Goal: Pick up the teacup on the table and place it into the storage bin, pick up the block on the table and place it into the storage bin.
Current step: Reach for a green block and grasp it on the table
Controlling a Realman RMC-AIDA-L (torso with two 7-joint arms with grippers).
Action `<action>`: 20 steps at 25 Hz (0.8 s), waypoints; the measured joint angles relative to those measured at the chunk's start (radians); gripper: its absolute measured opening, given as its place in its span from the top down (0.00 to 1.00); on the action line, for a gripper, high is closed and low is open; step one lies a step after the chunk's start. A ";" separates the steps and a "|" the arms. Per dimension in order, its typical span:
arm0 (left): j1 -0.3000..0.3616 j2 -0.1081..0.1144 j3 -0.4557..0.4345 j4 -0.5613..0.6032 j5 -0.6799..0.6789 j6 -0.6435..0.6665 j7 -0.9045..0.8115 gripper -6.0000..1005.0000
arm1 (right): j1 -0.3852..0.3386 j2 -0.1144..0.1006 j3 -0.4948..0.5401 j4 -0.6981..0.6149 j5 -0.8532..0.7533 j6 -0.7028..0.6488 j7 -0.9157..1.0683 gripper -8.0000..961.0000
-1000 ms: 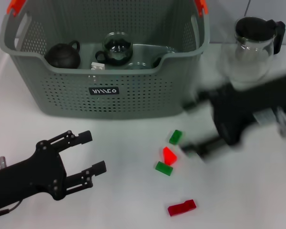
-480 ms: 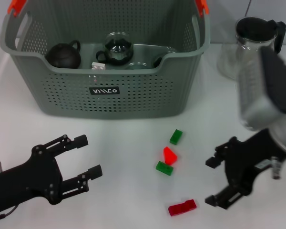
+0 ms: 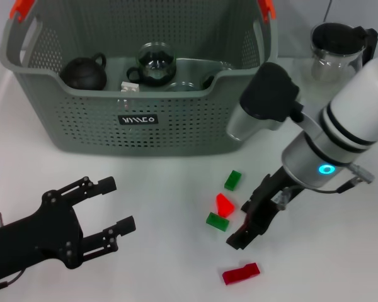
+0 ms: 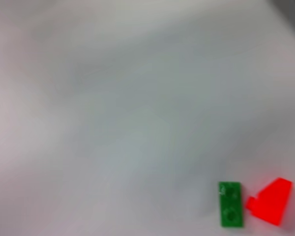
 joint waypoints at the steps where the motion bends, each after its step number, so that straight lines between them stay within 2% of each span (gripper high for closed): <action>1: 0.000 0.000 0.000 0.000 0.000 0.000 0.000 0.24 | 0.026 0.000 -0.003 0.050 0.015 0.011 0.004 0.08; 5: -0.003 0.000 0.000 -0.001 0.000 -0.001 0.000 0.24 | 0.052 0.004 -0.043 0.080 0.055 0.041 -0.012 0.12; 16: -0.007 -0.001 0.000 -0.002 0.000 -0.003 0.000 0.24 | 0.046 0.005 -0.084 0.090 0.107 0.165 -0.001 0.43; 20: -0.008 -0.002 0.000 -0.002 0.001 -0.003 0.000 0.24 | 0.046 0.006 -0.134 0.094 0.107 0.207 0.014 0.43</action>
